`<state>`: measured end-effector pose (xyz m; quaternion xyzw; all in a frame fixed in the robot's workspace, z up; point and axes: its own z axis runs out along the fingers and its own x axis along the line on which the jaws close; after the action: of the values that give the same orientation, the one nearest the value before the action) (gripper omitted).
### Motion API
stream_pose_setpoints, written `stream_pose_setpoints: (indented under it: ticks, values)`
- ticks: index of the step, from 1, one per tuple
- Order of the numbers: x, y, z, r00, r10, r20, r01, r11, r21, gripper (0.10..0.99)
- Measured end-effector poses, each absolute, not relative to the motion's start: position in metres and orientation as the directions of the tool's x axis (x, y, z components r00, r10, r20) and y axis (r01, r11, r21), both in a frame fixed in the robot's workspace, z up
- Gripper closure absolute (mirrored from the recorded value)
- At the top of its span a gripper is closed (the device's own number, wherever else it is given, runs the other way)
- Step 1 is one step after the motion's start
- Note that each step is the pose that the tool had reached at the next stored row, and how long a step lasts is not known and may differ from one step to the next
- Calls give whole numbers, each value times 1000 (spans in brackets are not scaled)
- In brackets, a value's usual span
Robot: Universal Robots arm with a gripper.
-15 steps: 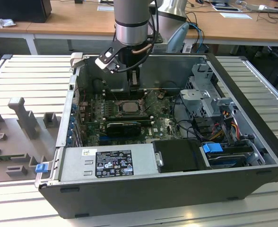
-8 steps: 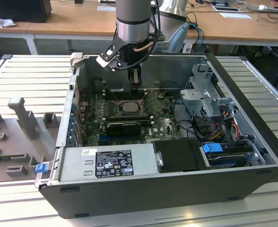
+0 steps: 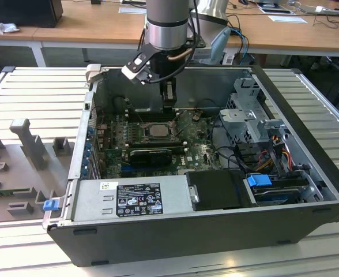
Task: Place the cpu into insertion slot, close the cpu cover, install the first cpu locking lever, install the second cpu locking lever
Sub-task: 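Close the cpu cover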
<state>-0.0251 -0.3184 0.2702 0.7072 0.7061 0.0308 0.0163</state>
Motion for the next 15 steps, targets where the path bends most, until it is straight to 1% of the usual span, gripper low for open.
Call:
stream_pose_setpoints:
  ticks: [4, 10, 15]
  values:
    - [8, -319, 270, 1, 1000, 20, 998, -2, 63, 980]
    - [41, -318, 268, -4, 1000, 21, 998, 3, 63, 980]
    - [51, -318, 258, -5, 1000, 20, 998, 4, 63, 980]
